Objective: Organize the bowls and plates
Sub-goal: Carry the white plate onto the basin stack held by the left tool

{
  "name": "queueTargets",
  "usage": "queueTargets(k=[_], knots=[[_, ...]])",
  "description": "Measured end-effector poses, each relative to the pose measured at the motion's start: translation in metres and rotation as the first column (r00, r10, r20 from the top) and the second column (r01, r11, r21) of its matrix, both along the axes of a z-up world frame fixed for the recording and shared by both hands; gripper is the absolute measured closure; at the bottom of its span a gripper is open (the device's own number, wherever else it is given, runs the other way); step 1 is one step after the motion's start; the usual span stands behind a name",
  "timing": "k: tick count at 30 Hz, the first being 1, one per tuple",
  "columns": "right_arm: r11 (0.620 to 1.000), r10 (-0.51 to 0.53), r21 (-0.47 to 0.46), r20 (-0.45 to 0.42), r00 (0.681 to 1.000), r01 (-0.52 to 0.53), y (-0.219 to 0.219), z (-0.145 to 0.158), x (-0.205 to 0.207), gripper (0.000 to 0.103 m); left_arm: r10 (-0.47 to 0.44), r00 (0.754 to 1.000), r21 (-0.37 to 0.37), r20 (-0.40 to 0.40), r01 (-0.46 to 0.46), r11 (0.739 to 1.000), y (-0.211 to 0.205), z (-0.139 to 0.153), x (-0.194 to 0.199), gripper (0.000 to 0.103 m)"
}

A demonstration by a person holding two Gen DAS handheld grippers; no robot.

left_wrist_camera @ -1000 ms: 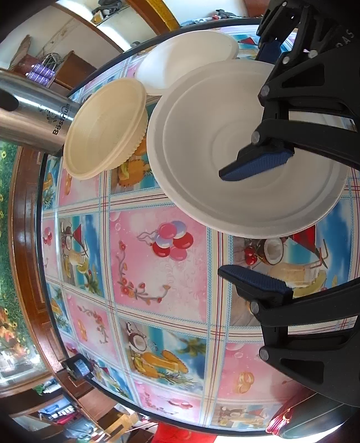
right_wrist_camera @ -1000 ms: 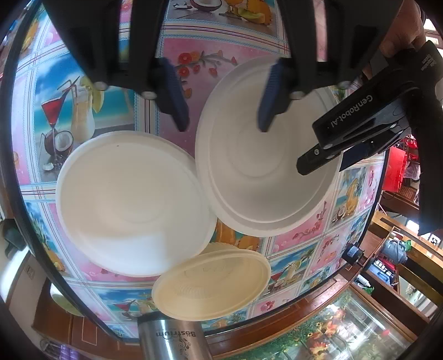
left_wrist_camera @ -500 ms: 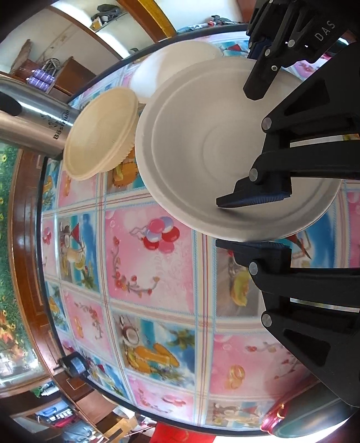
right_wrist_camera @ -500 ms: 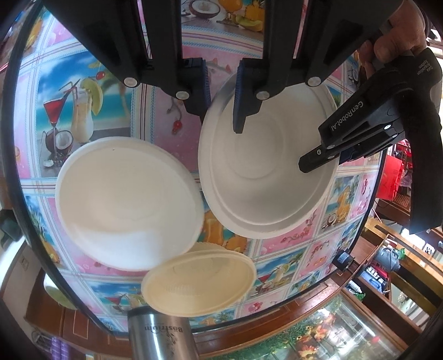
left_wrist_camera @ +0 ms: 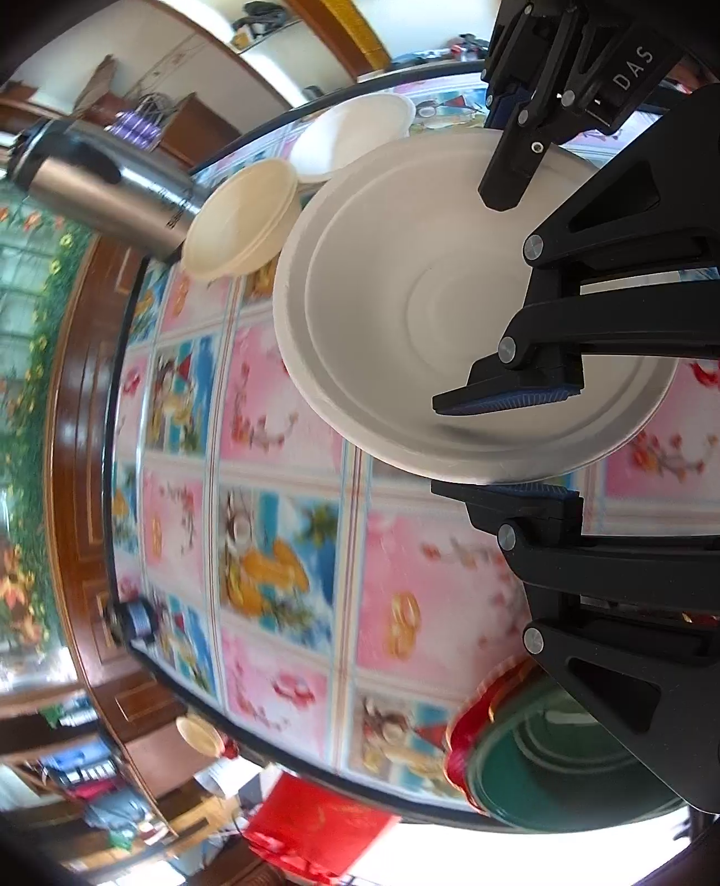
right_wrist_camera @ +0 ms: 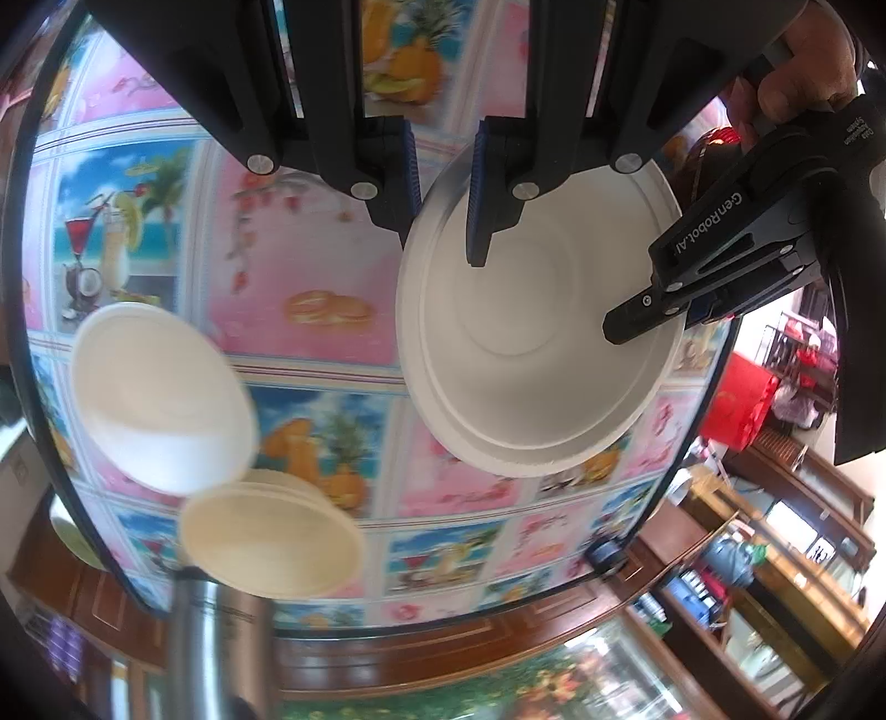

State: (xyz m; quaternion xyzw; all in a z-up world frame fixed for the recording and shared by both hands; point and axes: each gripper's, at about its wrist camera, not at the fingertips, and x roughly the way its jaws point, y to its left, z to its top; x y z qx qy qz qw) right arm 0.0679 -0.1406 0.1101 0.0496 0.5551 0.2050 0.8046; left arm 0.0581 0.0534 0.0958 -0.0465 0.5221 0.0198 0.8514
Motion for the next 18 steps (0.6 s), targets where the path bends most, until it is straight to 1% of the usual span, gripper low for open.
queueTargets(k=[11,18], knots=[[0.994,0.110,0.000,0.047,0.993,-0.110,0.064,0.018,-0.020,0.086,0.095,0.994,-0.008,0.048,-0.095,0.995,0.062,0.028,-0.043,0.082],[0.984,0.177,0.007,0.076,0.981,-0.178,0.104,0.031,-0.034,0.086,0.172,0.983,-0.007,0.070,-0.171,0.985,0.110,0.042,-0.076,0.081]])
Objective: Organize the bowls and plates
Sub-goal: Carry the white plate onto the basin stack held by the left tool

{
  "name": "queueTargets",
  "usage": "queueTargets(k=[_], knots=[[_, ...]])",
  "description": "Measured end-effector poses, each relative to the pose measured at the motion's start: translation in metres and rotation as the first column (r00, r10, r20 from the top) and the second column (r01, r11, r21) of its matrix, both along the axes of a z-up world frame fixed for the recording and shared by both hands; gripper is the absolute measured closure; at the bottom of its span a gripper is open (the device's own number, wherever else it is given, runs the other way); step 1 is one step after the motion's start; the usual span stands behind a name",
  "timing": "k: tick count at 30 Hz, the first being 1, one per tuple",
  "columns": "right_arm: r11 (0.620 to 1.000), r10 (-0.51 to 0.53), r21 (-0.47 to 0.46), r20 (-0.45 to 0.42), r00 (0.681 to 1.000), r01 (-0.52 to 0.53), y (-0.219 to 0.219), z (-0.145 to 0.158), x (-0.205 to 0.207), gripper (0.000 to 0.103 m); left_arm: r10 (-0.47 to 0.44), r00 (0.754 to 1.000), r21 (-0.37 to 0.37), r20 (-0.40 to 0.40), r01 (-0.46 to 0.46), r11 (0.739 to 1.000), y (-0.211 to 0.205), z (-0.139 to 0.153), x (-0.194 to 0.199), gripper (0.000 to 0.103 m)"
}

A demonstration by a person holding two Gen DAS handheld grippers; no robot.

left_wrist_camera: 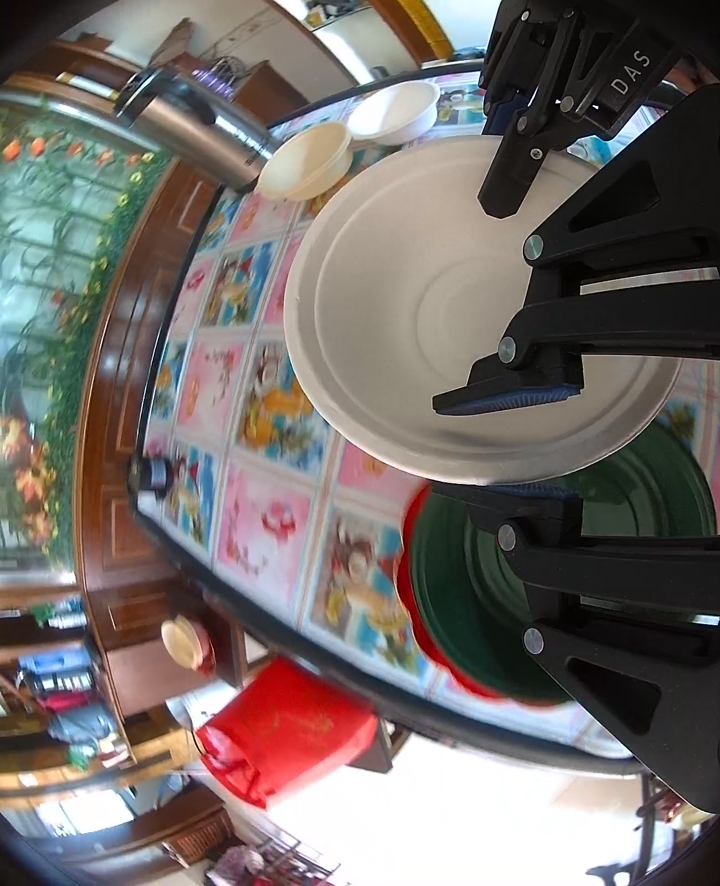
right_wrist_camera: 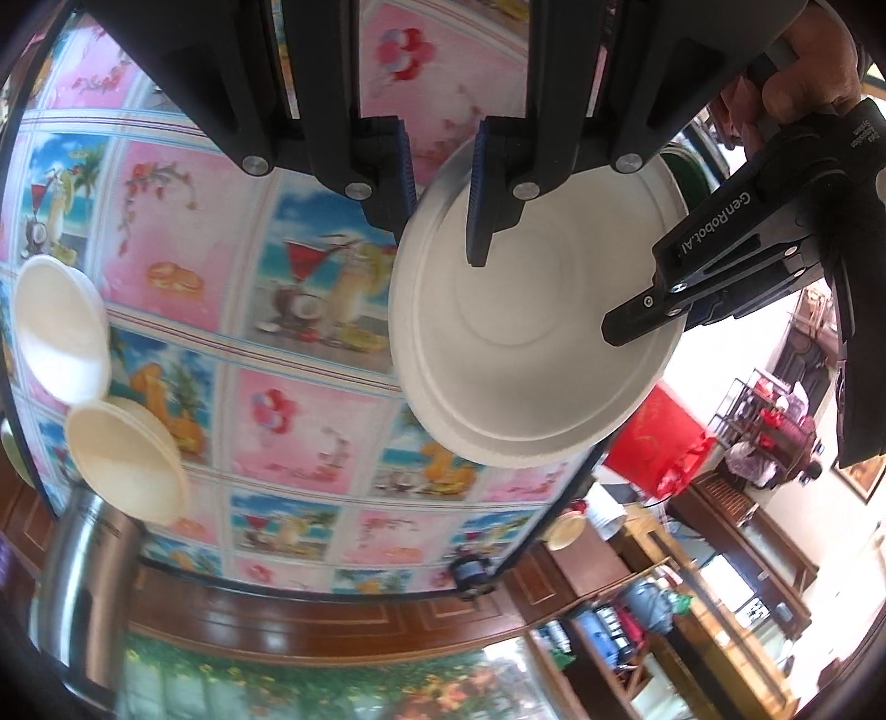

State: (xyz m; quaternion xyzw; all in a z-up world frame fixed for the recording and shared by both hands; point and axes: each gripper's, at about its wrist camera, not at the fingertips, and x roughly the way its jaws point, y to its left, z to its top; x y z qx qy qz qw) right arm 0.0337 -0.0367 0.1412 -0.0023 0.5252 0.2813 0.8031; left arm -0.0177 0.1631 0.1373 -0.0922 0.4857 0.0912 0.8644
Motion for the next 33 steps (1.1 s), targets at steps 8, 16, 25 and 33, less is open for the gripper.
queueTargets(k=[8,16,25,33], knots=[[0.992,0.125,-0.013,0.008,0.992,-0.125,0.064,-0.003,-0.022,0.085,0.094,0.995,0.015,-0.036,-0.094,0.995,0.054,-0.011,-0.042,0.081],[0.977,0.202,-0.060,-0.033,0.979,-0.204,0.107,-0.028,-0.037,0.085,0.138,0.987,0.020,-0.079,-0.137,0.990,0.083,-0.032,-0.064,0.081],[0.969,0.217,-0.112,-0.036,0.976,-0.220,0.124,-0.040,-0.047,0.085,0.111,0.987,0.030,-0.115,-0.108,0.994,0.086,-0.051,-0.071,0.081],[0.971,0.201,-0.132,0.010,0.979,-0.198,0.127,-0.038,-0.051,0.081,0.094,0.991,0.080,-0.090,-0.087,0.993,0.083,-0.049,-0.070,0.081]])
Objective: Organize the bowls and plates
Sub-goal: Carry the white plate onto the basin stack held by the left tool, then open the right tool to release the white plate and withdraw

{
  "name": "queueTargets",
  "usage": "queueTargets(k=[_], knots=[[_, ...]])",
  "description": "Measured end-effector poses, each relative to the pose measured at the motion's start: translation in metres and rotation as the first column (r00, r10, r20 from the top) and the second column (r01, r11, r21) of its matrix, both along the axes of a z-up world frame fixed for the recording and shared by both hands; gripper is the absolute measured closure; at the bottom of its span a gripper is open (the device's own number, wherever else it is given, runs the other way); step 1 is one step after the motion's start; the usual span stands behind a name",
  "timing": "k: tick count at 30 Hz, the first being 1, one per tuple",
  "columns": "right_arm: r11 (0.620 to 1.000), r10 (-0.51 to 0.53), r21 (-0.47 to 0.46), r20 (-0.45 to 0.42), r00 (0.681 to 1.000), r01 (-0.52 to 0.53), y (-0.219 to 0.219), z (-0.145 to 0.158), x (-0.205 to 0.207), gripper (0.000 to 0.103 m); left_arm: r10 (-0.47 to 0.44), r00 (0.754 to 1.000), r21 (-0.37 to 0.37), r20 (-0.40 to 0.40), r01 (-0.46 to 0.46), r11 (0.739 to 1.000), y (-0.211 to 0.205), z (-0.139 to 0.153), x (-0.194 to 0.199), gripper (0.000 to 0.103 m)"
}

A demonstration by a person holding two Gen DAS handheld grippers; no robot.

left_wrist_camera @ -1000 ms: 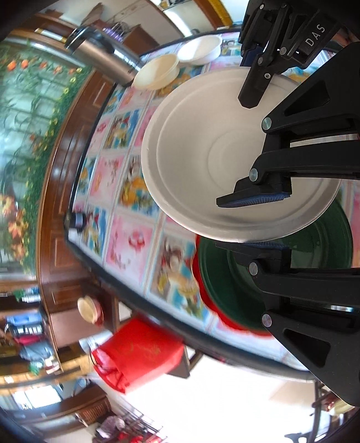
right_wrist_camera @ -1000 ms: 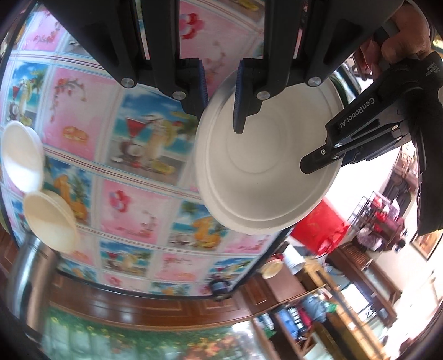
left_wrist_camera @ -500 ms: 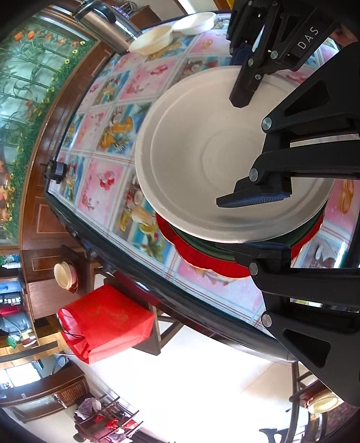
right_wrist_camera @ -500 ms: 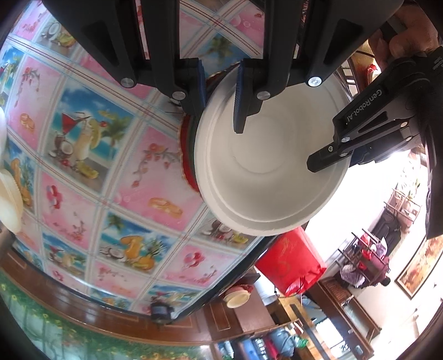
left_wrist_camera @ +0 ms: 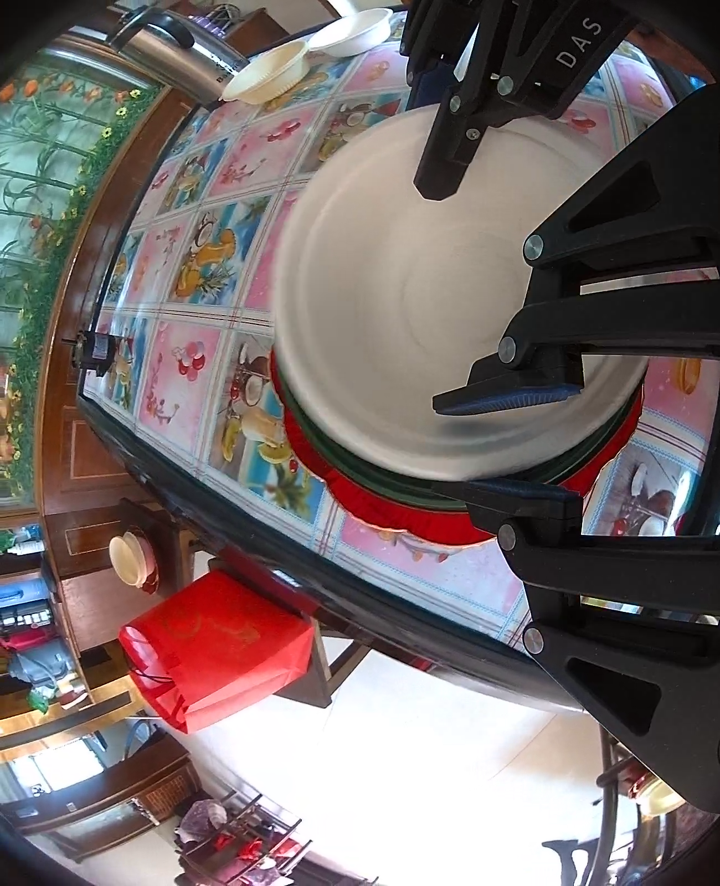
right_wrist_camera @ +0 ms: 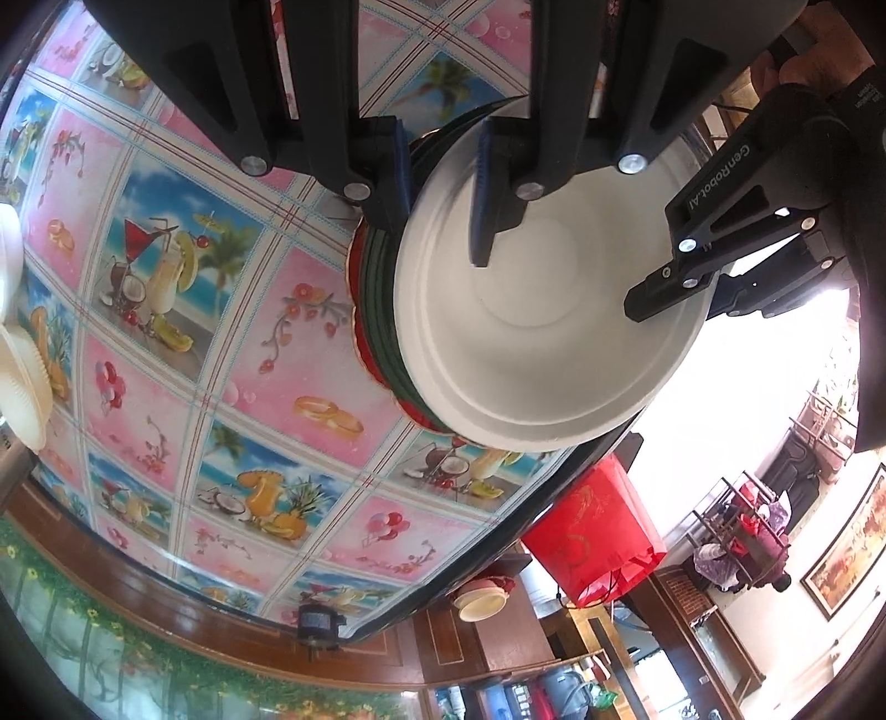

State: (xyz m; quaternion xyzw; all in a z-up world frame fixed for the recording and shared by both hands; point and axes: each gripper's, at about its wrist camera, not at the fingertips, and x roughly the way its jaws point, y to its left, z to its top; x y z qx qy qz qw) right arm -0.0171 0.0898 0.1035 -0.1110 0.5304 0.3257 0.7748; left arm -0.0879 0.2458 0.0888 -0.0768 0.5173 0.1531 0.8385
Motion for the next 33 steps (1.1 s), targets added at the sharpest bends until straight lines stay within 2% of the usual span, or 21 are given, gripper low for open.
queueTargets(k=[3,11,13,20,21,23,24,25,33], knots=[[1.000,-0.005,0.018,-0.001,1.000,0.005,0.000,0.003,0.001,0.073,-0.005,1.000,0.033,0.015,0.005,0.999,0.000,0.005,-0.001,0.081],[1.000,-0.008,0.026,0.008,1.000,0.008,-0.003,0.009,-0.001,0.069,0.014,0.999,0.016,0.035,-0.015,1.000,0.006,0.011,-0.001,0.081],[0.999,-0.020,0.030,0.020,1.000,0.020,-0.009,0.013,-0.001,0.058,0.013,0.999,0.015,0.049,-0.014,1.000,0.003,0.015,0.001,0.081],[0.997,-0.058,0.059,0.010,0.998,0.058,-0.025,0.019,0.004,0.057,-0.016,0.998,0.003,0.059,0.016,1.000,-0.013,0.019,0.010,0.080],[0.996,-0.061,0.063,0.012,0.998,0.060,-0.027,0.019,0.004,0.057,-0.019,0.998,0.003,0.058,0.019,1.000,-0.015,0.020,0.012,0.079],[0.995,-0.069,0.068,0.013,0.998,0.068,-0.030,0.021,0.004,0.057,-0.027,0.998,0.002,0.057,0.027,1.000,-0.020,0.020,0.014,0.068],[0.995,-0.074,0.070,0.017,0.997,0.073,-0.032,0.022,0.004,0.056,-0.028,0.998,0.000,0.056,0.028,1.000,-0.022,0.021,0.015,0.055],[0.995,-0.078,0.070,0.017,0.997,0.077,-0.034,0.022,0.004,0.053,-0.030,0.998,-0.002,0.059,0.030,1.000,-0.024,0.021,0.017,0.049],[0.989,-0.120,0.093,0.006,0.993,0.119,-0.051,0.023,0.008,0.040,-0.069,0.995,-0.009,0.078,0.070,0.998,-0.047,0.031,0.032,0.046]])
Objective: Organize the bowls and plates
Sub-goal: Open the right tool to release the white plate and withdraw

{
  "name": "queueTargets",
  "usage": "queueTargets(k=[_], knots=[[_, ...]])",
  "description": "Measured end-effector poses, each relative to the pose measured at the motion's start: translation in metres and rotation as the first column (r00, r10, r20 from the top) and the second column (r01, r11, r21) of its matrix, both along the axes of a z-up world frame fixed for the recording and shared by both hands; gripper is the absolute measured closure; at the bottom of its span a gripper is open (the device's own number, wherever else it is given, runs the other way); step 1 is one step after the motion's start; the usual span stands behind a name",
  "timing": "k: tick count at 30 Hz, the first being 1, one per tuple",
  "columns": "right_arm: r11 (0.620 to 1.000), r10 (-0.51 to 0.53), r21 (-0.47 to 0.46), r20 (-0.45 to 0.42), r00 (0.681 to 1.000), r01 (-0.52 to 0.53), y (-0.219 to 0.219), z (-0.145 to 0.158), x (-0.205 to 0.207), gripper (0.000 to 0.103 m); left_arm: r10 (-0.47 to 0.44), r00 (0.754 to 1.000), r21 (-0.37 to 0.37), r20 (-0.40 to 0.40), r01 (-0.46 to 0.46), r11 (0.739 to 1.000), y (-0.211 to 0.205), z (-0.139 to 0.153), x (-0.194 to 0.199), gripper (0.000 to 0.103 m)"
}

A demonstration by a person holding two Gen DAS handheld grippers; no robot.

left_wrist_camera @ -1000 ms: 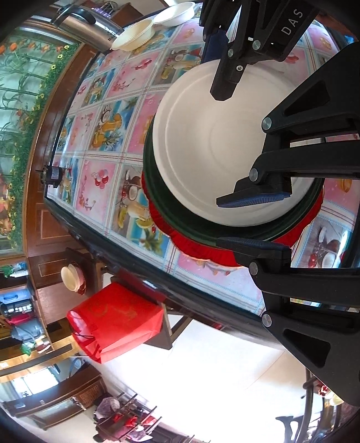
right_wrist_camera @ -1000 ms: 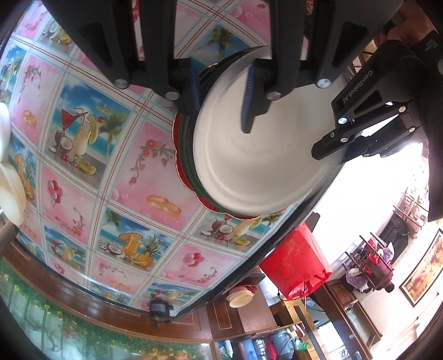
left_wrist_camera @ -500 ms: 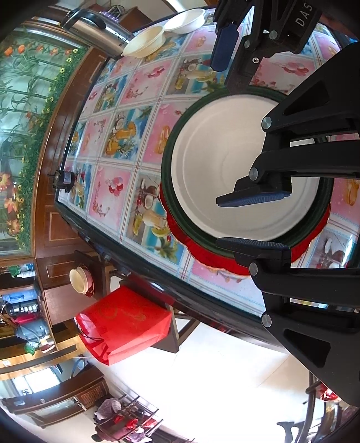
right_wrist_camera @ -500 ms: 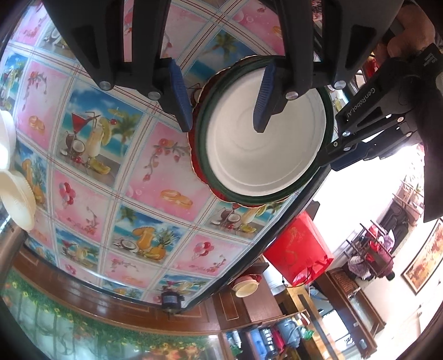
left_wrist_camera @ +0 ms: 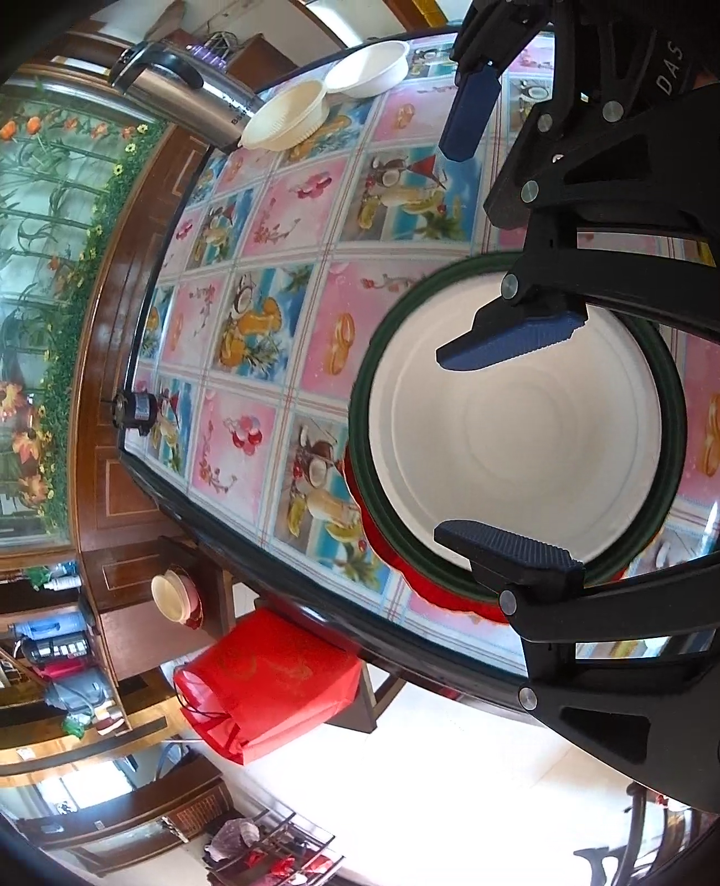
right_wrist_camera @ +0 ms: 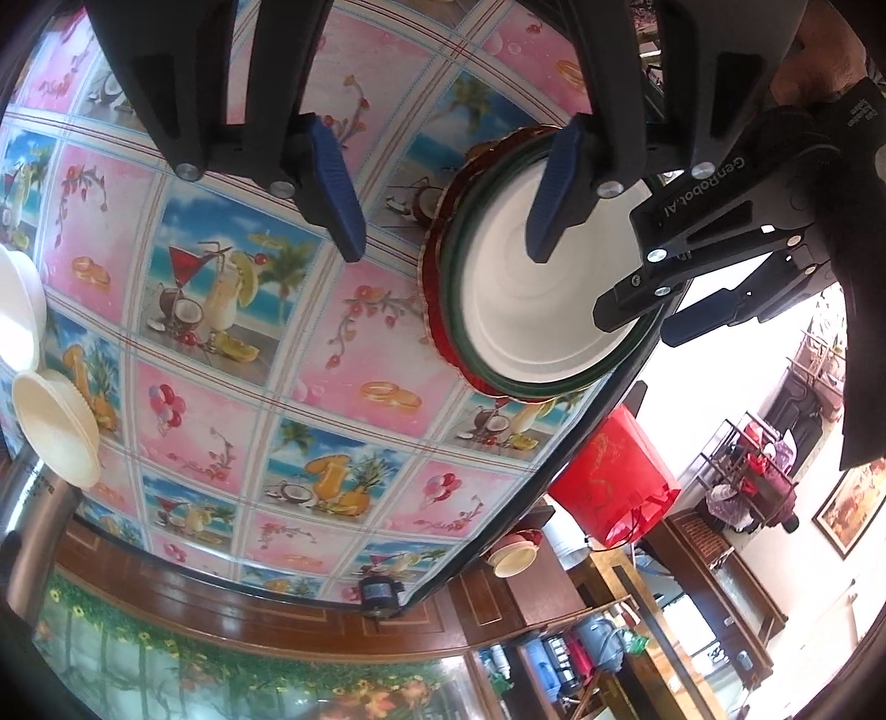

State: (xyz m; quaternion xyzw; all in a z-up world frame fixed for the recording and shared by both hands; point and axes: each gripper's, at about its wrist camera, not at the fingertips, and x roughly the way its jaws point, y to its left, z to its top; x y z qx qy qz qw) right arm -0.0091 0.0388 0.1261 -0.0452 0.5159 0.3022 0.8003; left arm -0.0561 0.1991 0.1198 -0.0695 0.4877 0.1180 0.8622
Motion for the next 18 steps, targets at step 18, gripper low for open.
queueTargets(k=[18], knots=[[0.986,-0.168,0.007,0.003,0.986,0.168,-0.084,0.009,0.030,0.035,-0.142,0.989,-0.004,0.045,0.142,0.990,-0.079,0.014,0.060,0.046]])
